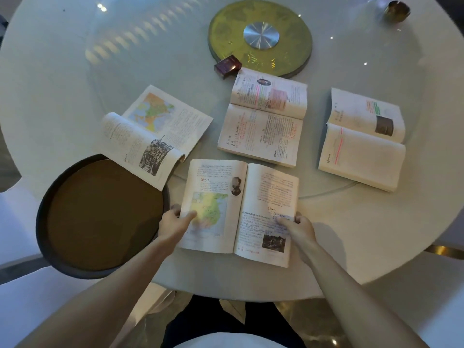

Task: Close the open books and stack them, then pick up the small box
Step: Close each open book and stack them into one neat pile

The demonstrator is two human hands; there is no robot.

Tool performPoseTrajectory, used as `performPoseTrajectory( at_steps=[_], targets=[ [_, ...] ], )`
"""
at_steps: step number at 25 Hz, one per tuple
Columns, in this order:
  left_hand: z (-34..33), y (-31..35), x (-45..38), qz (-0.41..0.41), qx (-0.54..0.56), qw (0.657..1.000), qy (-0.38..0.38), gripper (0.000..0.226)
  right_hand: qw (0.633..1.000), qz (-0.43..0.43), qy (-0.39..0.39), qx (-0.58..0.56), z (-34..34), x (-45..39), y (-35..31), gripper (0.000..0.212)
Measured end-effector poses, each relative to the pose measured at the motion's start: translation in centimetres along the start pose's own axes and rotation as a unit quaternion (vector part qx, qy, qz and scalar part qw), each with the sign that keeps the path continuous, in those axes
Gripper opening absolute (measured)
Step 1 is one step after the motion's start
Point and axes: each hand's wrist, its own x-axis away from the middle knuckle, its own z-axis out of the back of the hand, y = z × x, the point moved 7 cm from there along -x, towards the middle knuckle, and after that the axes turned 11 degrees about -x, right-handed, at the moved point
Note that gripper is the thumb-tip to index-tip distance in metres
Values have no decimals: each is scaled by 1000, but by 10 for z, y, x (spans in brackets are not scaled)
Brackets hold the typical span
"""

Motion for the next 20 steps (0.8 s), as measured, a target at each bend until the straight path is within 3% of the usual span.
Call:
performPoseTrajectory(
  at_steps=[3, 7, 9, 11, 12, 18, 20],
  targets=[
    [11, 23, 17, -45, 96, 994, -15, 10, 999, -8, -1, -42, 3, 7, -5, 37],
    [5, 87, 52, -157, 127, 970, -136, 22, 996, -12, -28, -82, -3, 12, -7, 15],
    [-17, 116, 67, -222, 56, 958, -173, 18, 996, -6, -51, -78, -15, 15, -12, 7],
    [-45, 133, 78, -282, -56, 946, -151, 5, 994, -1, -69, -85, -29, 19, -17, 16],
    [-57, 136, 78, -286, -99, 943, -139, 15, 992, 0, -71, -101, -36, 20, -20, 23],
    [-90, 121, 62, -253, -116, 947, -160, 30, 965, -53, -91, -241, -63, 23, -27, 44],
    [-87, 112, 58, -258, -138, 944, -151, 33, 973, -51, -102, -203, -69, 28, -28, 41]
  ],
)
